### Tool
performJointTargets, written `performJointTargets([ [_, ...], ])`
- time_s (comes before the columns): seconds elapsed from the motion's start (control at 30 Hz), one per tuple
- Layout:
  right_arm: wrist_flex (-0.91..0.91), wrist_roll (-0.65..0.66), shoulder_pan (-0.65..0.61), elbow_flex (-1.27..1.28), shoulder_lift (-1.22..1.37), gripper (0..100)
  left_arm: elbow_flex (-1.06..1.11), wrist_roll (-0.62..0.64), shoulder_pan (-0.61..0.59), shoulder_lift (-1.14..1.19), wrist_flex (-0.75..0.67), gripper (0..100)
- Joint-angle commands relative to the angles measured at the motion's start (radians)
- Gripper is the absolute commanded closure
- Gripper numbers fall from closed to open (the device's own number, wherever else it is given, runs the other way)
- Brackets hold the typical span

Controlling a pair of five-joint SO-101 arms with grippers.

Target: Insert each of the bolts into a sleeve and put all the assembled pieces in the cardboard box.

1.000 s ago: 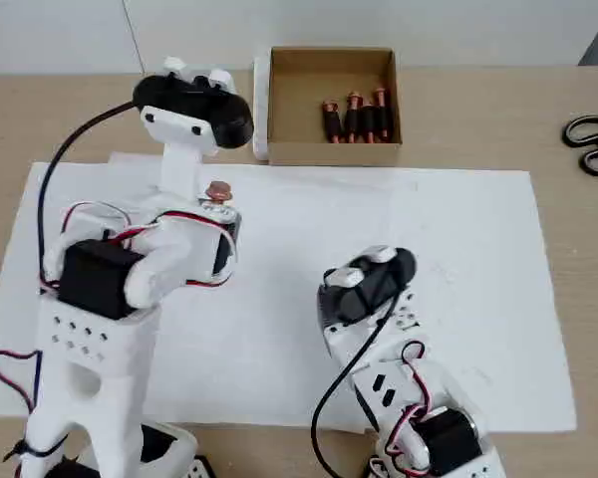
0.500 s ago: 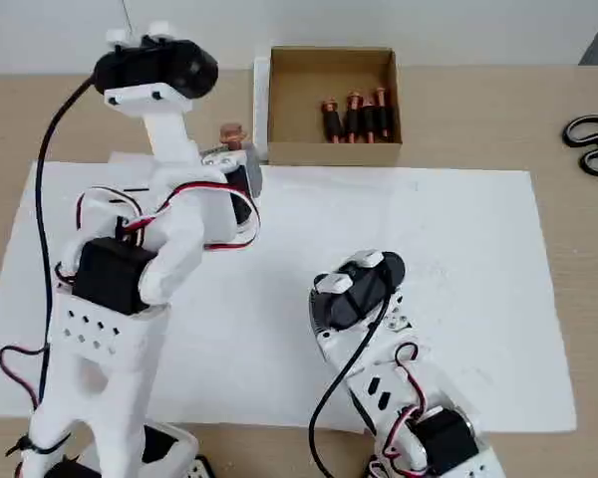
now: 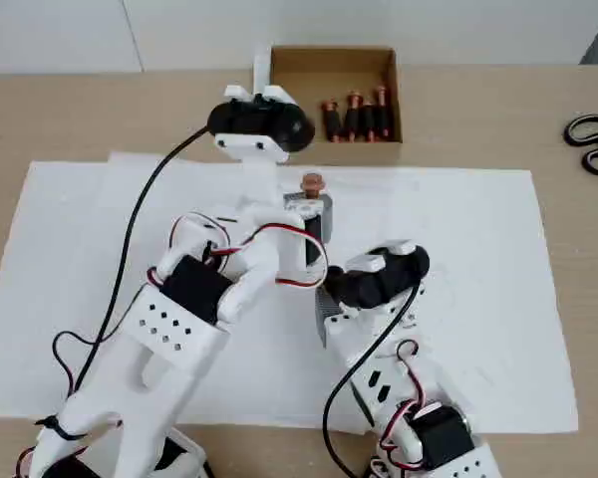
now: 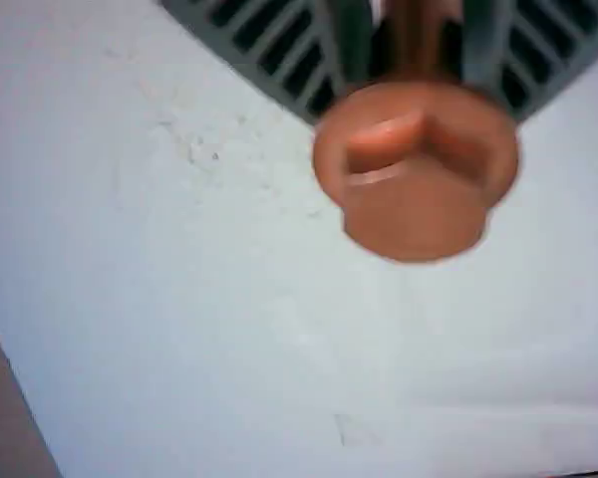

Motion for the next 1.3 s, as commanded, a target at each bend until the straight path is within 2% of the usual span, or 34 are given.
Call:
performJointTargets([
  [0.0, -0.027, -0.011, 0.001, -0.003, -0.005, 99.5, -0.005, 0.005, 0.018, -0.023, -0.031, 99],
  [1.27, -0.024, -0.009, -0.001, -0.002, -0.005, 99.5, 0.044, 0.009, 0.049, -0.031, -0.066, 99],
])
